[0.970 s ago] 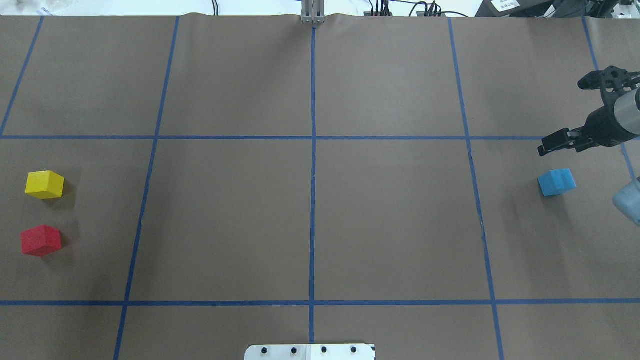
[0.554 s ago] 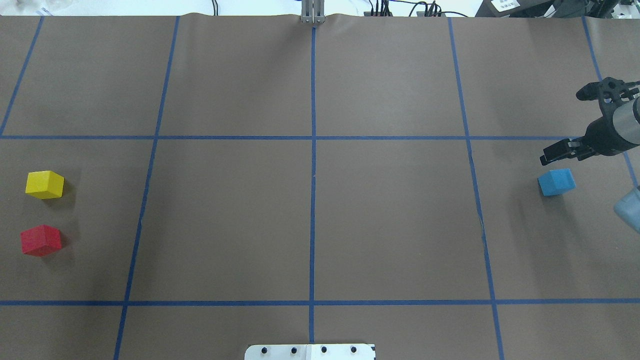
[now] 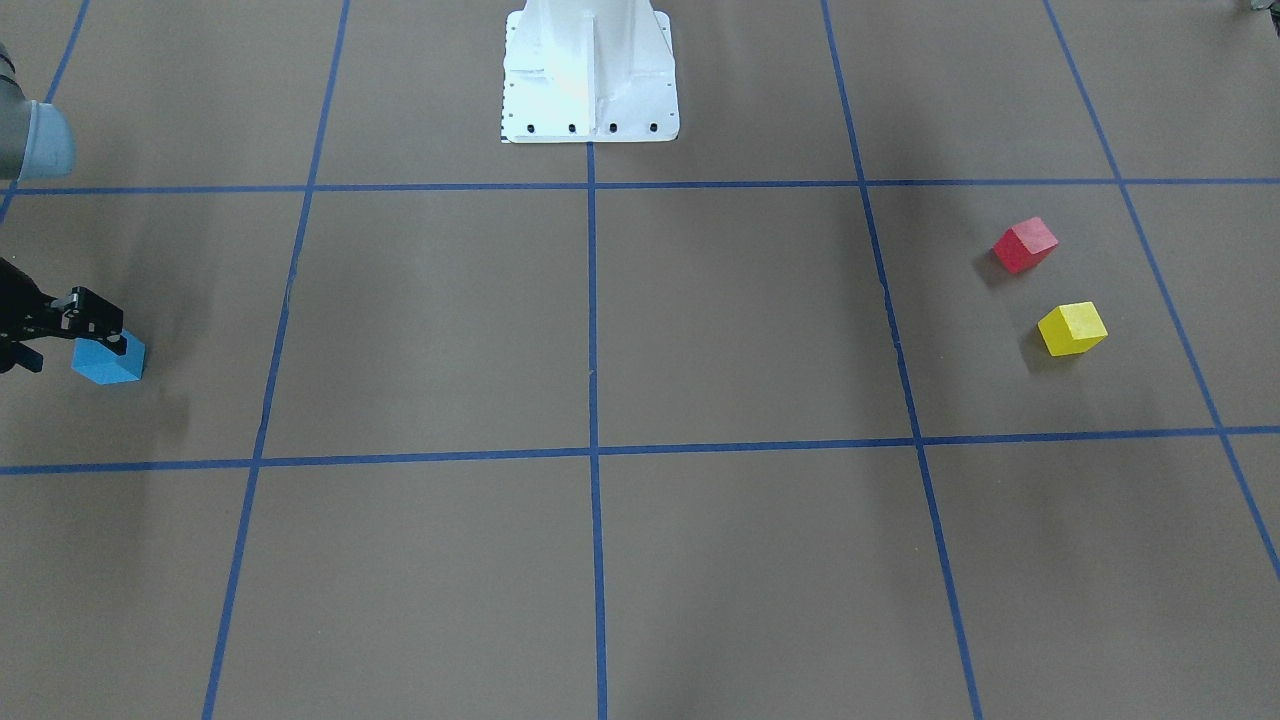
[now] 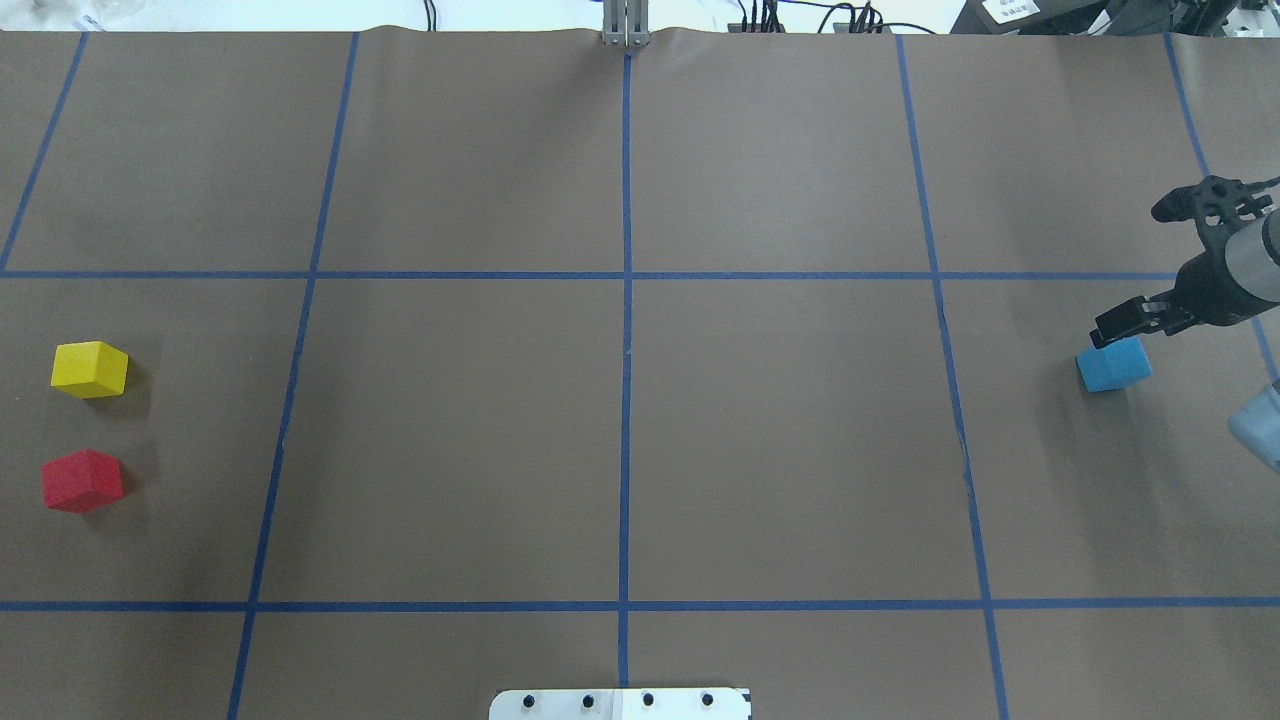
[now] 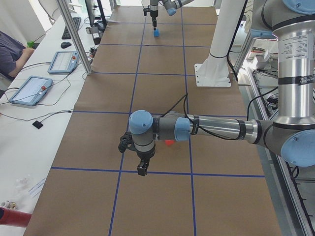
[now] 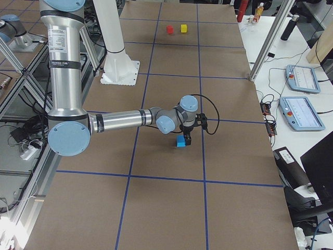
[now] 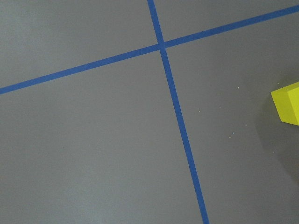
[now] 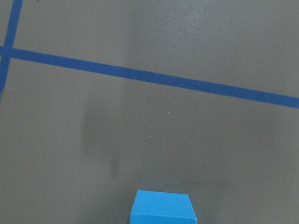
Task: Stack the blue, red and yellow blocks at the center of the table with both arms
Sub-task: 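Lower the right gripper onto the blue cube and close on it, then carry the blue cube with the right gripper to the table center and release, then raise the right gripper off the blue cube while the left gripper reaches the red cube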
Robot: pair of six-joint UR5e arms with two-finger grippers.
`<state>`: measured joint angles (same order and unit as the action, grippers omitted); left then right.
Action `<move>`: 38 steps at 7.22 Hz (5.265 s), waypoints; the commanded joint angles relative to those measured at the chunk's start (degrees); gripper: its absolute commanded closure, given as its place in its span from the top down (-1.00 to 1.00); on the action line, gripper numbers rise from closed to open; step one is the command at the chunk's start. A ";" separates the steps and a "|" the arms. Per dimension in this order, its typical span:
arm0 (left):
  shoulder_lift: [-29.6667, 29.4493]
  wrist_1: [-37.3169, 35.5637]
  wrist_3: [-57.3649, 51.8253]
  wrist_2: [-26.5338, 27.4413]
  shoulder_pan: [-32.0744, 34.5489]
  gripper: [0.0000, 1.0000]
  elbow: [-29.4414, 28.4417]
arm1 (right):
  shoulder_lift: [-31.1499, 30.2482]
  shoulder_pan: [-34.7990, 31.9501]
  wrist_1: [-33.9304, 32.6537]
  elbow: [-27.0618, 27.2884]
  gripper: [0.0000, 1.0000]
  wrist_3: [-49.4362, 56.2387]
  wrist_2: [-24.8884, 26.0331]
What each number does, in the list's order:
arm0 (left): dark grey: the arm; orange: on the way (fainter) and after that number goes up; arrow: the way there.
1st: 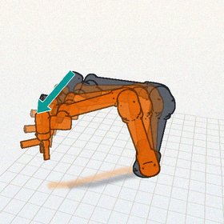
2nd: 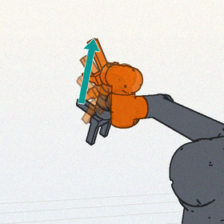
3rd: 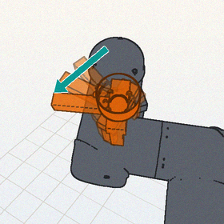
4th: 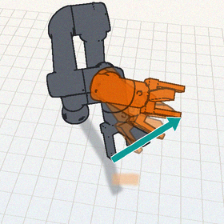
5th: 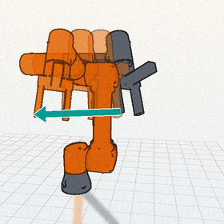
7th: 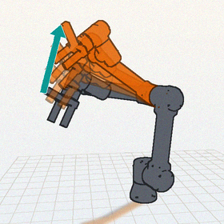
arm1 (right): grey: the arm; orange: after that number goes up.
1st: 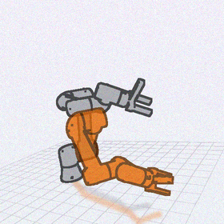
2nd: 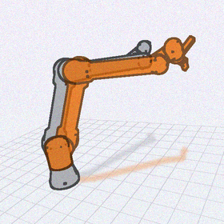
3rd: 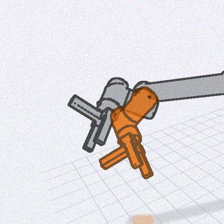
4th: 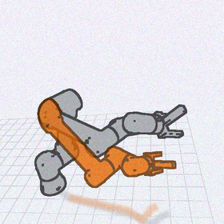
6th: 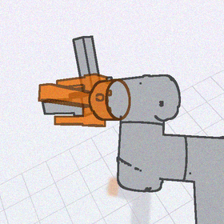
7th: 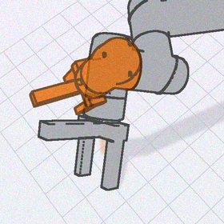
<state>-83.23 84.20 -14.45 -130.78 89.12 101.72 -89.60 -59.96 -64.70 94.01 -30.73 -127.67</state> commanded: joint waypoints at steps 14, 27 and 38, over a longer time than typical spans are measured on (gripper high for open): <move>-0.88 0.62 -0.14 -0.35 -0.52 1.00 0.68 | 44.09 12.81 -36.64 -8.70 -1.00 -9.90 -0.31; -3.24 4.76 2.04 -0.61 -0.61 1.00 1.11 | 58.23 23.06 -19.05 -26.98 0.98 -30.09 10.43; 13.27 50.55 88.63 24.16 -46.30 0.98 7.01 | 28.95 4.15 -23.28 0.82 0.99 -7.86 1.11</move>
<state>-69.95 135.47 72.99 -108.92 45.71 108.69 -60.50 -55.82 -87.98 94.93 -38.72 -126.57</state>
